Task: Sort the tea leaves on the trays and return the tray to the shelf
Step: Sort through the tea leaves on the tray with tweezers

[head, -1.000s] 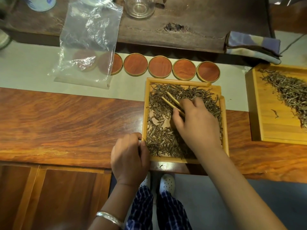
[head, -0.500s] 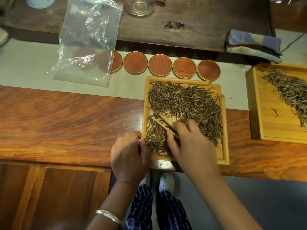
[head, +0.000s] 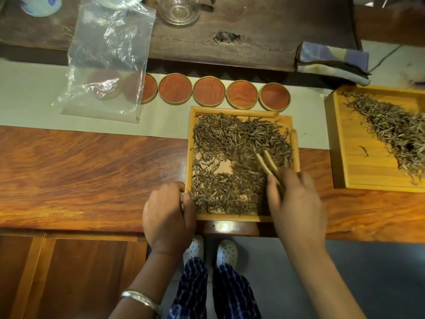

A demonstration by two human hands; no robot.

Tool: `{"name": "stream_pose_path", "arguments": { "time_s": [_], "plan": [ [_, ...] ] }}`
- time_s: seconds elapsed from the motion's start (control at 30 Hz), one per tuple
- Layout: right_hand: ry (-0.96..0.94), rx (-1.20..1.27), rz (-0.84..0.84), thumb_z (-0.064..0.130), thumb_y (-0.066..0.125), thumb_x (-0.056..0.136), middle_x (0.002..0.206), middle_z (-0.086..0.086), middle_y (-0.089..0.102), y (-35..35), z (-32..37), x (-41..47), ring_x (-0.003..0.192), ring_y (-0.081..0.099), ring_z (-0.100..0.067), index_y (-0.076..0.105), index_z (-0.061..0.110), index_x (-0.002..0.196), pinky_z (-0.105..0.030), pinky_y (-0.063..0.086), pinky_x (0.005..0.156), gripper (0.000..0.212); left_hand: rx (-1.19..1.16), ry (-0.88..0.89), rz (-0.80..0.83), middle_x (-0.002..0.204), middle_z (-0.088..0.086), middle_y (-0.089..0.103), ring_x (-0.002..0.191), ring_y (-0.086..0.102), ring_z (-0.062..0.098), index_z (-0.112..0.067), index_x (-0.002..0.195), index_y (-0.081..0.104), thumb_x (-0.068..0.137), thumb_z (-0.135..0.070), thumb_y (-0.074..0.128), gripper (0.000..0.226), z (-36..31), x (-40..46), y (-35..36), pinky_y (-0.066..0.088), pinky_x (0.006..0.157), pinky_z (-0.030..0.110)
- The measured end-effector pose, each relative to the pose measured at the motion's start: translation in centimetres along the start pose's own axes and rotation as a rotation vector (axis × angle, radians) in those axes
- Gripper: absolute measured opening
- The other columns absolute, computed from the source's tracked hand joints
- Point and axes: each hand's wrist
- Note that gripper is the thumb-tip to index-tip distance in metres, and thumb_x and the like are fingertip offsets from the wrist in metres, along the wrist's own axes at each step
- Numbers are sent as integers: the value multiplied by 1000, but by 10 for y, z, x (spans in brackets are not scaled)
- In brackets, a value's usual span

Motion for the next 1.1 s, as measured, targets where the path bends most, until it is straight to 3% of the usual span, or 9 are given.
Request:
{"name": "stream_pose_path", "arguments": {
  "time_s": [0.17,0.33,0.67,0.9,1.1],
  "plan": [
    [-28,31,-3,29,57,93,98,-9,60,2,9,-11,63,60,-21,65,11,109,-20,36,48,26,-20,-17,12,73,-5,33,61,33,18,-16,80,44,92,-30,34,21,0,-1,1,29,55,33],
    [-85,10,37,29,56,93,93,-8,58,3,19,-16,62,59,-19,65,11,107,-27,46,43,25,-21,-56,36,71,-6,32,61,35,19,-20,79,42,90,-31,34,17,-1,1,0,30,56,32],
    [-180,-33,111,31,55,94,93,-6,57,12,35,-13,58,59,-17,65,13,114,-26,47,42,29,-19,-51,37,72,-8,32,62,34,17,-23,82,39,90,-31,35,12,1,0,2,29,58,31],
    [-144,-28,20,30,56,94,94,-9,60,14,35,-6,59,60,-19,66,11,108,-28,50,44,26,-11,-42,32,72,-6,33,61,33,17,-19,80,40,90,-30,35,16,2,0,2,27,57,31],
    [-192,-31,53,31,53,95,95,-8,59,20,47,-7,59,60,-18,65,11,112,-29,50,41,29,-20,-21,20,75,-8,29,65,28,14,-21,83,38,91,-29,35,11,3,-1,3,24,60,31]
  ]
}}
Point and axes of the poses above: each hand's wrist, its own x-axis towards the middle knuckle, its own y-axis out of the palm, z = x × y
